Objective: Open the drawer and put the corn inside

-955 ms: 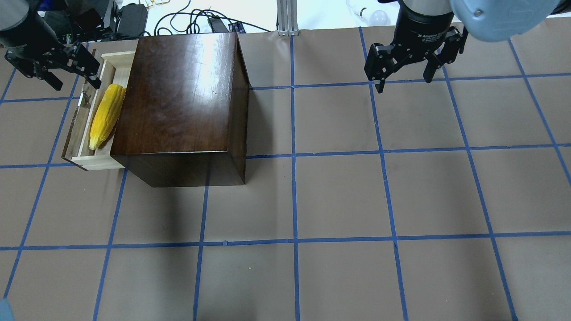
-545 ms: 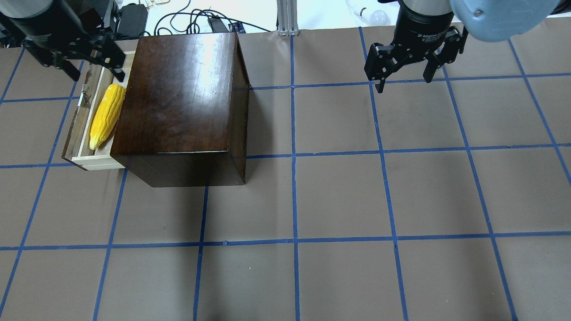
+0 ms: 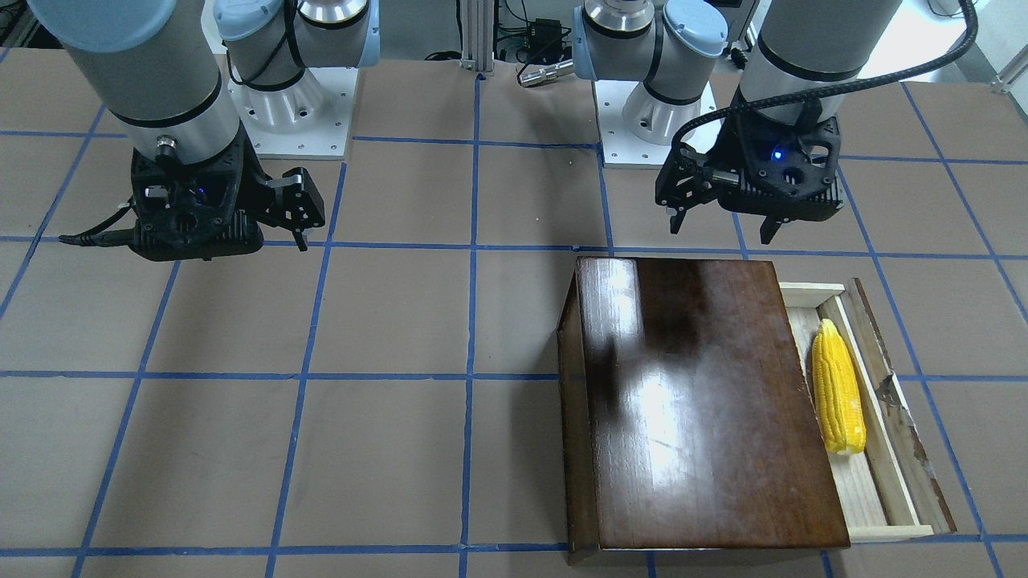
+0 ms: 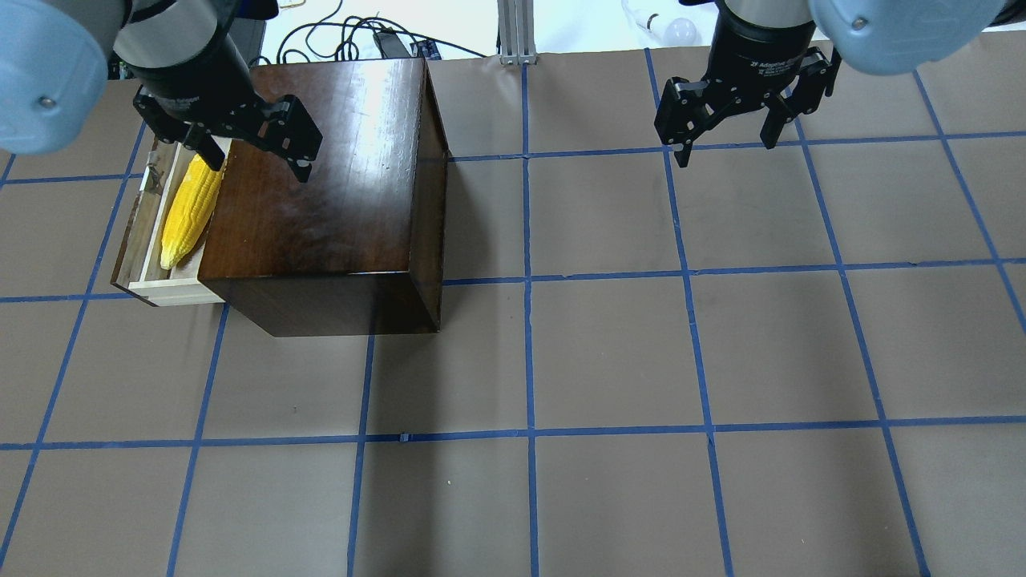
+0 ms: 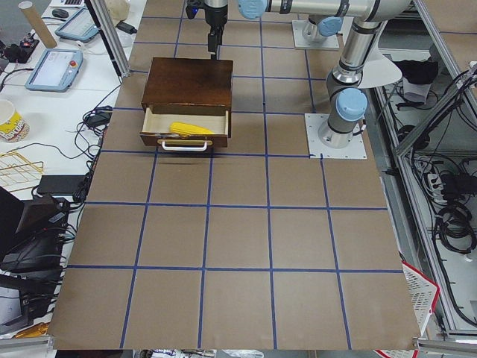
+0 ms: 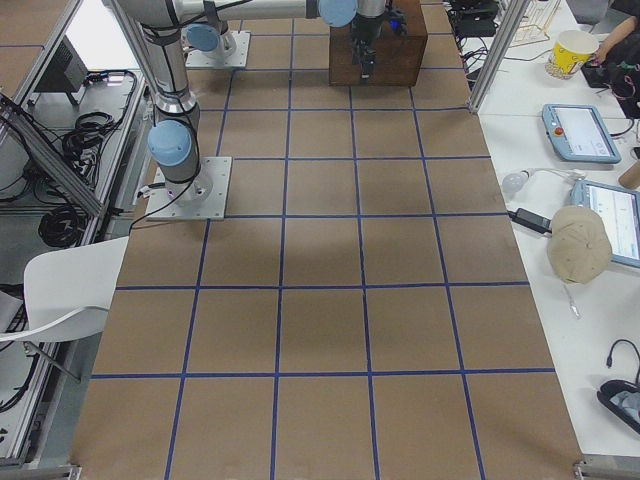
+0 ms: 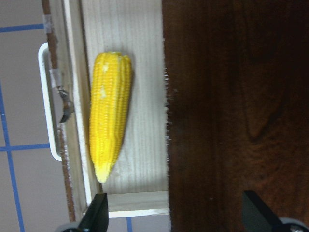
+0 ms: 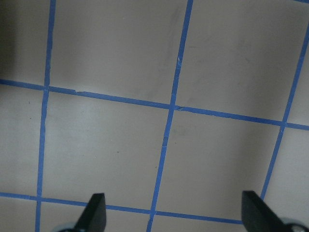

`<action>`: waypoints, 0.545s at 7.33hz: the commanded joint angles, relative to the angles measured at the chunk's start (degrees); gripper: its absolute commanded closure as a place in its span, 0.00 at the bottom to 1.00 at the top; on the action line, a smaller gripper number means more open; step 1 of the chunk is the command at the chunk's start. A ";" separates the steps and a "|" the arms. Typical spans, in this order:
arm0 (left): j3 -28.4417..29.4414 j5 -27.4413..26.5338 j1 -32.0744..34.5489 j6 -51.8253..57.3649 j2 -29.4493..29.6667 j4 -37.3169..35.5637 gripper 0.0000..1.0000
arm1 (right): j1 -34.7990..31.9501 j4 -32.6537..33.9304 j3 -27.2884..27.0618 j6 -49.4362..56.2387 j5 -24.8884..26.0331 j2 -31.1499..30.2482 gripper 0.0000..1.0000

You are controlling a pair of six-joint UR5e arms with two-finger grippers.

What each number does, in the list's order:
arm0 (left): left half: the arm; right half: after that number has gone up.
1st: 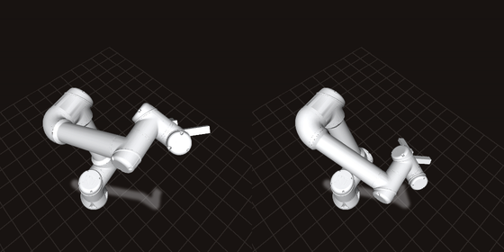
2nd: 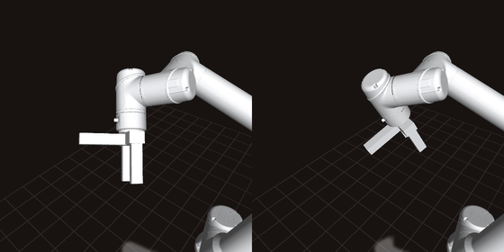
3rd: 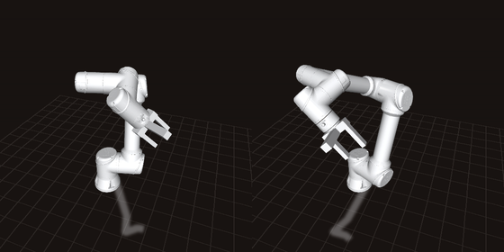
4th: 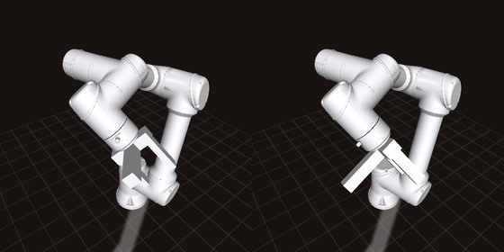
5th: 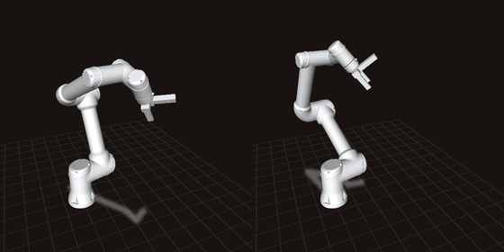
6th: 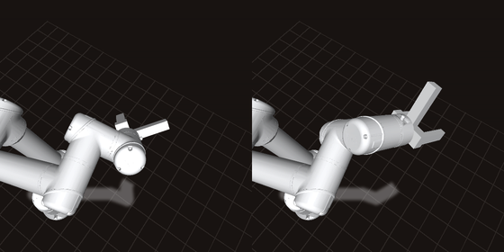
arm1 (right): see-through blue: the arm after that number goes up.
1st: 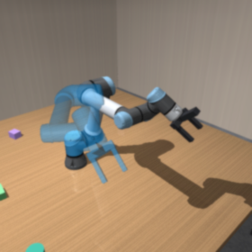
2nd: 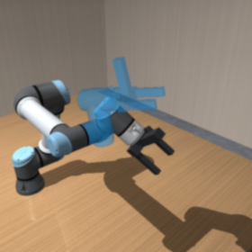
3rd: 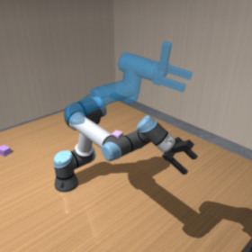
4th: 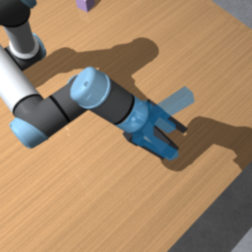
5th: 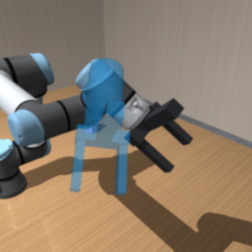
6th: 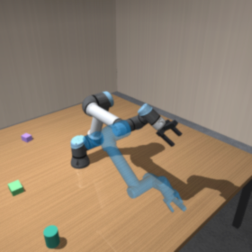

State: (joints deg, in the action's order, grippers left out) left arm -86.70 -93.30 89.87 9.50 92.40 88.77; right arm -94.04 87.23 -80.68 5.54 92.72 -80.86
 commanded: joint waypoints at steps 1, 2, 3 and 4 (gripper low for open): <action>-1.19 0.74 -0.40 0.43 -0.90 -0.70 0.00 | 0.00 0.05 0.00 0.00 0.00 0.00 0.00; -1.28 1.44 -0.40 0.17 -0.90 -0.70 0.00 | 0.00 -0.04 0.00 0.00 0.00 0.00 0.00; -1.28 1.54 -0.40 0.17 -0.90 -0.70 0.00 | 0.00 -0.04 0.00 -0.09 0.00 0.00 0.00; -1.28 1.54 -0.40 0.08 -0.90 -0.70 0.00 | 0.00 -0.04 0.00 -0.09 0.00 0.00 0.00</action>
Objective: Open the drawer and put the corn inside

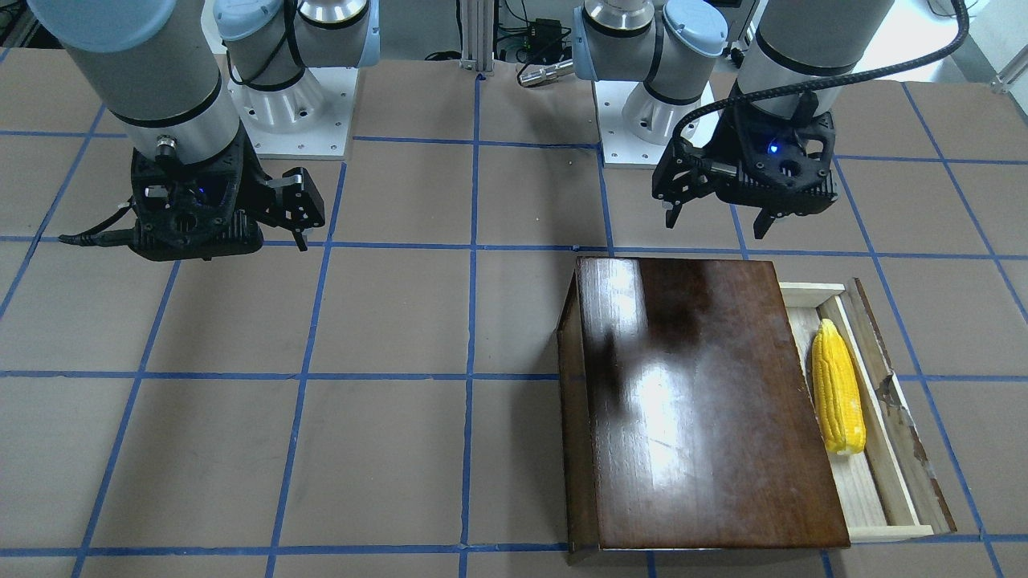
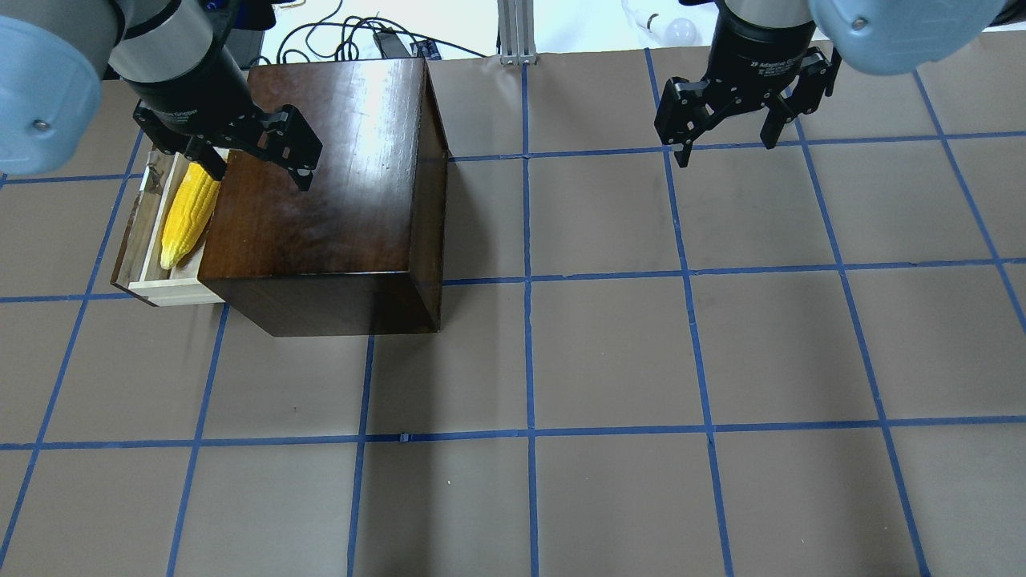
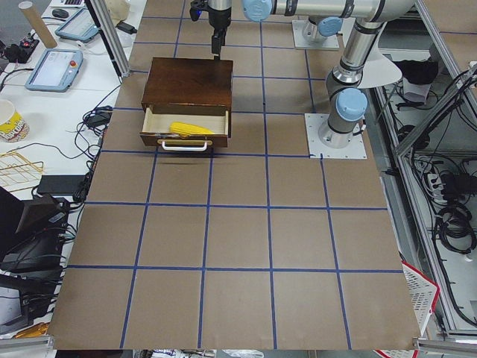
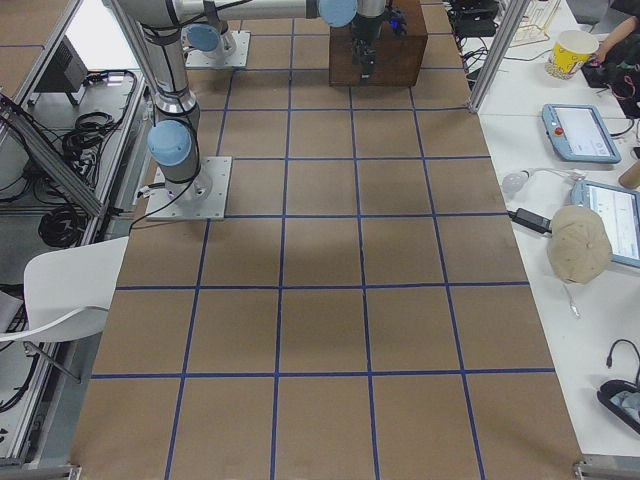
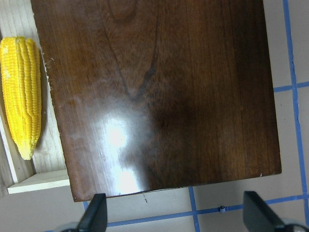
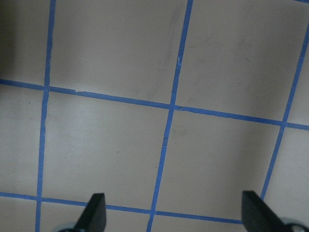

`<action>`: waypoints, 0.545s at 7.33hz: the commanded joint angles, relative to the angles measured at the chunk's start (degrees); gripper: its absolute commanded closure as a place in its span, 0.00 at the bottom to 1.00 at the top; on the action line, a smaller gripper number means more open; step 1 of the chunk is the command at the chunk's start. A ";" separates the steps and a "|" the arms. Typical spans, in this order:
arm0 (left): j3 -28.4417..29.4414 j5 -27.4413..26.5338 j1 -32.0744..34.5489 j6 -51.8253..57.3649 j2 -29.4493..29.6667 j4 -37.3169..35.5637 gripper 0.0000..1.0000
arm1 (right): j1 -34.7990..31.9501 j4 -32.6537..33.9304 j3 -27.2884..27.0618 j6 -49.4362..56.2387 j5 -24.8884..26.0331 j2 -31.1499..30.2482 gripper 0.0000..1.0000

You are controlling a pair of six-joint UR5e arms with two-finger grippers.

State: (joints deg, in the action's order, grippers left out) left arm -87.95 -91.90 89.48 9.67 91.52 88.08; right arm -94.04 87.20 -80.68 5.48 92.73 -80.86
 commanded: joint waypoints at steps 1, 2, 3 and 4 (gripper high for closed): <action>0.05 0.14 -0.10 -0.09 -0.20 -0.01 0.00 | 0.00 -0.01 0.00 0.05 0.00 0.00 0.00; 0.58 0.14 -0.19 -0.17 -0.02 -0.10 0.00 | 0.00 -0.01 0.00 -0.03 0.00 0.00 0.00; -0.20 0.05 -0.01 -0.17 -0.28 -0.01 0.00 | 0.00 -0.01 0.00 0.05 0.00 0.00 0.00; -0.82 0.14 0.08 0.43 -0.29 -0.01 0.00 | 0.00 -0.01 0.00 0.05 0.00 0.00 0.00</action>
